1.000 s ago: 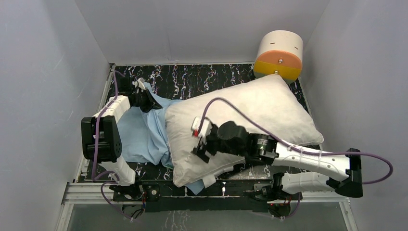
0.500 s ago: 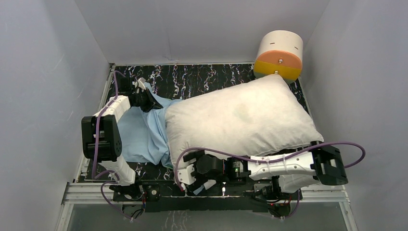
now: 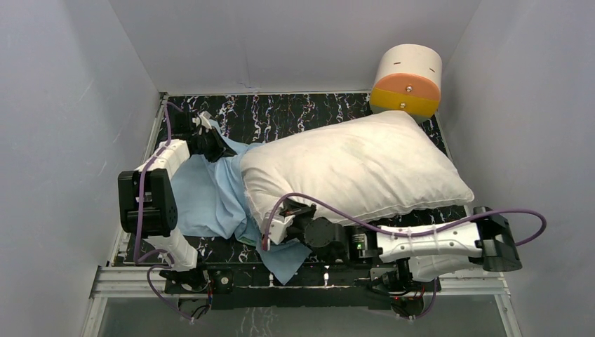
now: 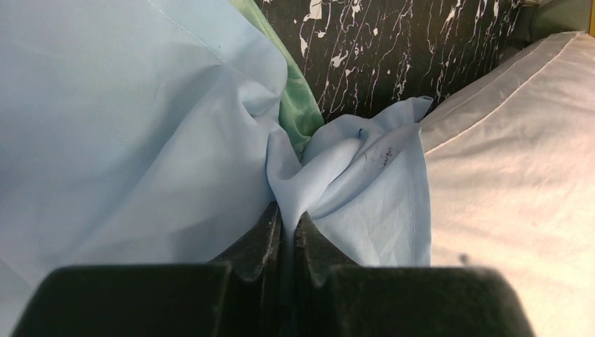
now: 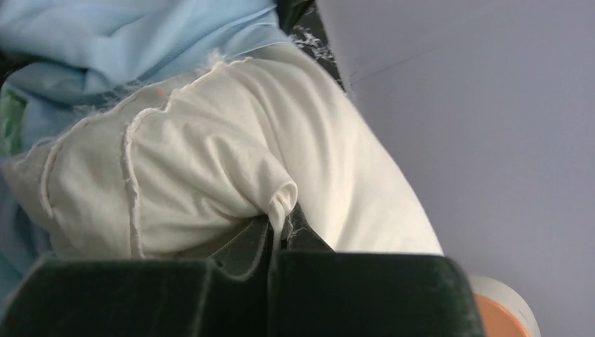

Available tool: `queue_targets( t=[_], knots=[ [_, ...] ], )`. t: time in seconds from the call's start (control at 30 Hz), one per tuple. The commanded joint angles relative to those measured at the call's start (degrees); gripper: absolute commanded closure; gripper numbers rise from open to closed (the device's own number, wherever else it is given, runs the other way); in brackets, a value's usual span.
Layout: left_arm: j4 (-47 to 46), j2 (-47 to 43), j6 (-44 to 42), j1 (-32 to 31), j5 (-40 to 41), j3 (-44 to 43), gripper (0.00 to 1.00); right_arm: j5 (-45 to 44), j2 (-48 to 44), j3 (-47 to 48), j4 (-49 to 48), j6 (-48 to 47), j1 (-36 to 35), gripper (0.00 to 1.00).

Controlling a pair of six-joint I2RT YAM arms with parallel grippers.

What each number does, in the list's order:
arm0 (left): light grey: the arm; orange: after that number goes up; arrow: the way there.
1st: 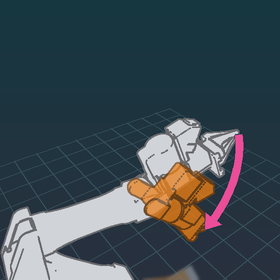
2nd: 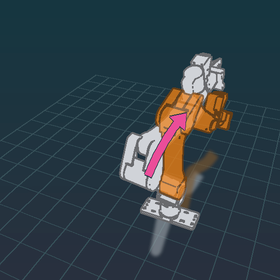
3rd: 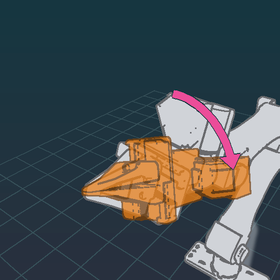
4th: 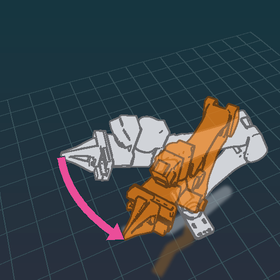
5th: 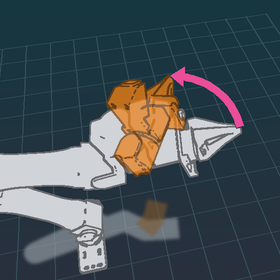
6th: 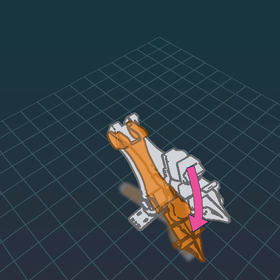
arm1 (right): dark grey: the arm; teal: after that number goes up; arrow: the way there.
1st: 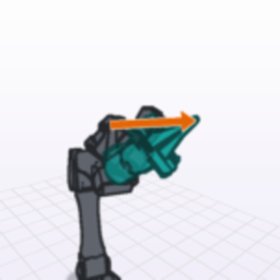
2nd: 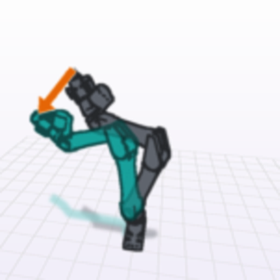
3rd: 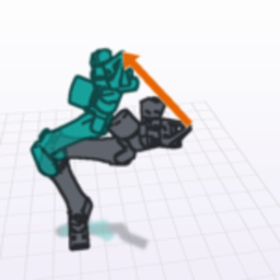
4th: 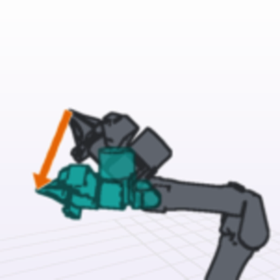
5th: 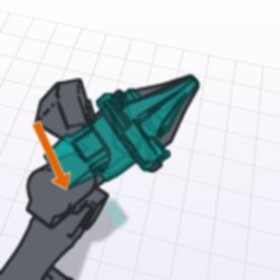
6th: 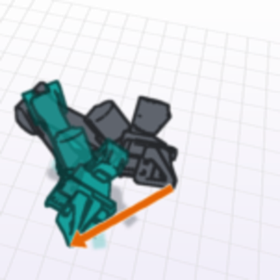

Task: Remove the pillowcase from the pillow
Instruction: Remove the pillow from the pillowcase.

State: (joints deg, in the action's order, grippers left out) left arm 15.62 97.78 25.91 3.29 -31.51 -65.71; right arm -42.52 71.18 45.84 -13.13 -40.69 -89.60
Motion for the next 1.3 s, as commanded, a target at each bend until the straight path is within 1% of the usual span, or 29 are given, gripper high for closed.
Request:
queue_targets(
  t=[0.0, 0.1, 0.17, 0.27, 0.37, 0.53, 0.57, 0.63, 0.67, 0.9, 1.03, 1.17, 1.27],
  knots=[
    [0.4, -3.9, -0.7, 2.7, 6.7, 0.8, 1.00, -14.2, -9.2, 5.0, -13.0, -1.7, 0.9, 1.00],
    [0.4, -4.0, -0.7, 3.4, 7.2, 0.4, 1.00, -15.1, -12.9, 4.2, -18.5, -1.7, 1.0, 1.00],
    [0.7, -3.6, -0.8, 3.6, 6.9, 0.1, 1.00, -16.3, -13.7, 4.4, -21.1, -1.9, 1.0, 1.00],
    [0.8, -3.1, -0.8, 3.7, 6.2, 0.0, 1.00, -18.5, -13.5, 4.9, -25.7, -4.3, 1.3, 1.00],
    [0.7, -3.1, -0.6, 3.7, 6.6, 0.0, 1.00, -19.8, -13.0, 4.8, -32.4, -8.0, 1.5, 1.00],
    [1.9, -3.9, -0.3, 4.3, 10.7, 0.0, 1.00, -20.9, -12.9, 5.6, -37.3, -11.5, 1.7, 1.00],
    [1.9, -4.1, 0.0, 4.5, 11.5, 0.1, 1.00, -21.9, -12.7, 5.6, -40.0, -12.3, 2.1, 1.00],
    [2.3, -4.3, 0.6, 5.0, 13.2, 0.3, 1.00, -24.8, -11.8, 6.0, -48.6, -15.2, 2.9, 1.00],
    [2.3, -4.3, 1.1, 5.2, 13.9, 0.5, 1.00, -25.4, -11.3, 6.4, -50.8, -16.2, 3.1, 1.00],
    [2.5, -4.7, 1.6, 6.6, 15.2, 0.8, 1.00, -27.3, -8.2, 11.2, -55.0, -15.9, 5.8, 1.00],
    [3.1, -6.1, 1.6, 7.2, 18.8, 1.2, 1.00, -27.5, -7.3, 13.6, -57.8, -15.5, 7.4, 1.00],
    [3.8, -7.6, 2.1, 9.5, 21.3, 1.4, 1.00, -26.8, -6.3, 16.2, -54.0, -13.2, 7.5, 1.00],
    [4.0, -8.6, 2.1, 11.6, 21.0, 1.4, 1.00, -26.9, -5.2, 17.8, -51.6, -11.6, 7.6, 1.00]
  ],
)
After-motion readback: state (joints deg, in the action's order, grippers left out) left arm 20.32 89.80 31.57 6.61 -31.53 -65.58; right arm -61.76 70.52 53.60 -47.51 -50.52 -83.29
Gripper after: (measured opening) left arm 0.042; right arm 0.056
